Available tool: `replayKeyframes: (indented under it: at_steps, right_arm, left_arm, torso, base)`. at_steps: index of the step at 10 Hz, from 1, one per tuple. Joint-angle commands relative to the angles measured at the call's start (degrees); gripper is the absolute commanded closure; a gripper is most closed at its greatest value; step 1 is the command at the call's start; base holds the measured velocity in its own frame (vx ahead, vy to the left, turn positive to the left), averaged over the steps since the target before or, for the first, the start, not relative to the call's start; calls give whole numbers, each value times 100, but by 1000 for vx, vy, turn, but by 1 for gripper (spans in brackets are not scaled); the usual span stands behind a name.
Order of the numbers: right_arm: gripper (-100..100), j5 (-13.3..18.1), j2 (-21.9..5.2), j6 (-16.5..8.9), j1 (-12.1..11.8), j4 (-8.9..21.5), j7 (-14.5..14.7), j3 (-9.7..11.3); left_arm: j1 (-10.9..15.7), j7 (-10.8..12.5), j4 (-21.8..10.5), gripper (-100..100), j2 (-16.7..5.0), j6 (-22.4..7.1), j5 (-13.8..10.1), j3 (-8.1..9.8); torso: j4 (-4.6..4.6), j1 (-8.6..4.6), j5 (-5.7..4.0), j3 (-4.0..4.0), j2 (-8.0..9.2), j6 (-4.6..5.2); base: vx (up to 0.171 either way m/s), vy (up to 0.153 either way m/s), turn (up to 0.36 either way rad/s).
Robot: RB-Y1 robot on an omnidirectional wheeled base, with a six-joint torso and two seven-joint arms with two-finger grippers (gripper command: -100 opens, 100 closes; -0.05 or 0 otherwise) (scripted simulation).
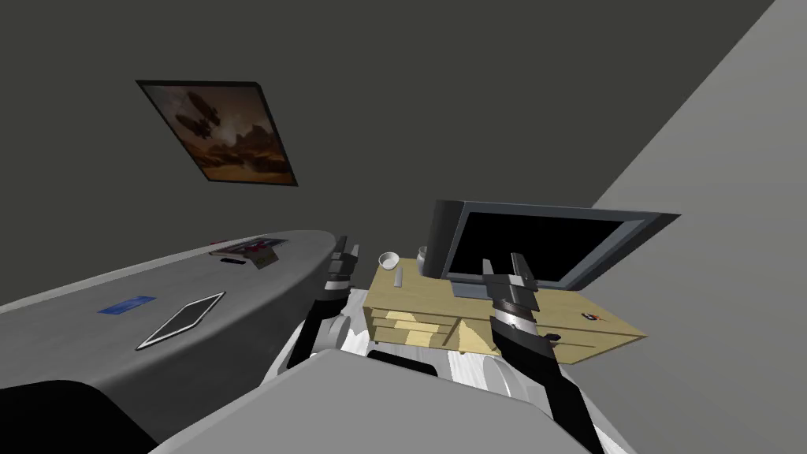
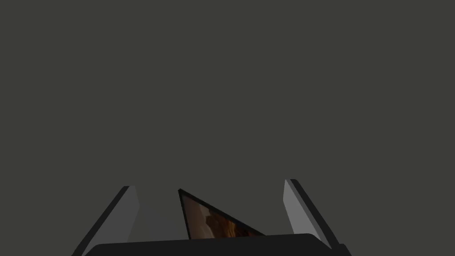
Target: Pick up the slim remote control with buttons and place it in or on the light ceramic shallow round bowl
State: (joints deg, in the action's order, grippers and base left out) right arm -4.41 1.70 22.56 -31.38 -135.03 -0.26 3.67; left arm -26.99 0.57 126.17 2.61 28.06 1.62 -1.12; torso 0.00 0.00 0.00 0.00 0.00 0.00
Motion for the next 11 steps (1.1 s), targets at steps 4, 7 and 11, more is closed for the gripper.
replayKeyframes:
  at_steps: [4, 7, 11]
  right_arm:
    - [0, 0, 0, 0, 0, 0, 0, 0]
    - [0, 0, 0, 0, 0, 0, 0, 0]
    - [0, 0, 0, 0, 0, 0, 0, -1]
  left_arm:
    - [-68, -406, -394, -100, -648, 339, 264, -119]
    - [-101, -829, -832, -100, -1171, 663, 592, -207]
    - [-92, -1360, -1416, -100, -1773, 1019, 1070, -281]
  torso:
    - [0, -3, -1, 2, 3, 1]
    - [1, 0, 0, 2, 4, 1]
    - [1, 4, 1, 3, 6, -3]
  base:
    - [-6, -11, -165]
    - [-11, -6, -263]
    - [-13, -1, -237]
